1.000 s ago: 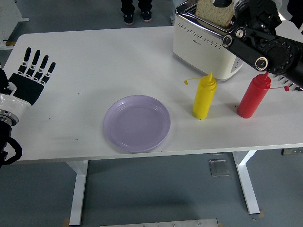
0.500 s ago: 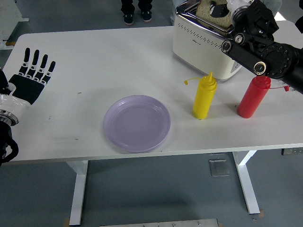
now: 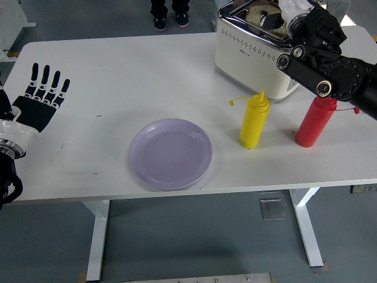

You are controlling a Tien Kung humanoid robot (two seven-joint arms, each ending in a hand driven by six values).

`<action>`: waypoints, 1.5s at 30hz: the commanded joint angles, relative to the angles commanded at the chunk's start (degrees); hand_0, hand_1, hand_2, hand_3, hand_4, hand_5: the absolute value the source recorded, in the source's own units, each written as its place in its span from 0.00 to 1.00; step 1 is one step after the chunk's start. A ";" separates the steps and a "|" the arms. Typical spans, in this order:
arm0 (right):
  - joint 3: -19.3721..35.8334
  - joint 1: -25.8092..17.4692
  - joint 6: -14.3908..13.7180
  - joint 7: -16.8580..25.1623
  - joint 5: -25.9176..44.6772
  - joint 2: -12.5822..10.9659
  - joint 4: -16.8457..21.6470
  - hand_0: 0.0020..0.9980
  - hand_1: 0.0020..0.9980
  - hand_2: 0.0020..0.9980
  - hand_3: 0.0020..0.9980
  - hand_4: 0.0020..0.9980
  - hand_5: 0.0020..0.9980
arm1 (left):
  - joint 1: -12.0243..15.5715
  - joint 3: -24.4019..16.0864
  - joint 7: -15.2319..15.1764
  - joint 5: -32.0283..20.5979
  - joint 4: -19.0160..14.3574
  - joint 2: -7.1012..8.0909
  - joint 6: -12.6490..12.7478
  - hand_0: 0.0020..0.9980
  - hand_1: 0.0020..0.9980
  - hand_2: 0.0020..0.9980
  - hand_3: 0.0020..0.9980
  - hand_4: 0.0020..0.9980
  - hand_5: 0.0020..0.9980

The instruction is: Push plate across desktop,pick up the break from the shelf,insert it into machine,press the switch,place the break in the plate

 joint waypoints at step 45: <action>29.99 -12.95 15.60 8.54 -22.34 -25.59 28.57 0.44 0.51 0.69 0.60 0.05 0.00 | 1.31 -1.67 1.95 -3.40 -0.99 -0.56 0.24 0.80 0.75 0.71 0.70 0.82 1.00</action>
